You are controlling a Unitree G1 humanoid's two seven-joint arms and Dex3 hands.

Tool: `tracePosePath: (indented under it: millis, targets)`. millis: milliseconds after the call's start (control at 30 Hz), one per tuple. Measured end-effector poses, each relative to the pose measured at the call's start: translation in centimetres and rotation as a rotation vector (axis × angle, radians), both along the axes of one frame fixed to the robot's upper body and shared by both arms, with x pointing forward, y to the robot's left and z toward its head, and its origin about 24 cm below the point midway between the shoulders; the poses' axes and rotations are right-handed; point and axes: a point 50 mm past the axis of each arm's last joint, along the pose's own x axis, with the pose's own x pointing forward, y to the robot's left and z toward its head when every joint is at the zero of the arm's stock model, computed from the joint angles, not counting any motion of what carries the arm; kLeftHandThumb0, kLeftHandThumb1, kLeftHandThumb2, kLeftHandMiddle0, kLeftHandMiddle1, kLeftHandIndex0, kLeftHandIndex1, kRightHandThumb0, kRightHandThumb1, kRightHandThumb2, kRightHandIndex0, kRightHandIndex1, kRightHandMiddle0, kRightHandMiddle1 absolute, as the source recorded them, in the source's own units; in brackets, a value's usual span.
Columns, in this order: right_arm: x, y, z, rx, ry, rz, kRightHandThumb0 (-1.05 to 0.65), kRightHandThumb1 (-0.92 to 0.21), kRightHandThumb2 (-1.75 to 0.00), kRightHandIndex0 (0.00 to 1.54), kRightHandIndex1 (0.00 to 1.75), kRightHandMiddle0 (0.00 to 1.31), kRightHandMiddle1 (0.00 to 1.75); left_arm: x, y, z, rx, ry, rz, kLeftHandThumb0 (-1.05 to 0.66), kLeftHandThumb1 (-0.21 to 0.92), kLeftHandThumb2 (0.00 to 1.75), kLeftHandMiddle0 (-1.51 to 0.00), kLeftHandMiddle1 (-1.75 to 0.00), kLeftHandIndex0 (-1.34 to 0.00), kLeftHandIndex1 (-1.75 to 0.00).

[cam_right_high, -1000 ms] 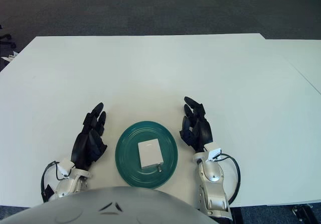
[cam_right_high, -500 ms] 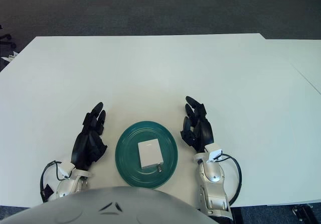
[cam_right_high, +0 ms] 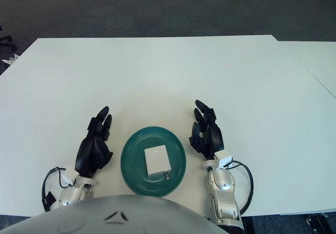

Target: Put the charger into the plate.

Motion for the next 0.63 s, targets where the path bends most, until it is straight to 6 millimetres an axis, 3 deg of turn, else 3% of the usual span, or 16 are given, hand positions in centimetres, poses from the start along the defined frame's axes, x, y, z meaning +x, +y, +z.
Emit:
tracePosePath:
  millis: [633]
  targets:
    - [-0.07,-0.03,0.04,-0.001,0.004,-0.001,-0.83,-0.92,-0.85,0.24,0.01,0.0,0.5,0.0,0.1,0.31,0.0,0.041,0.001,-1.02,0.92,1.09,-0.19,-0.01,0.0,-0.44]
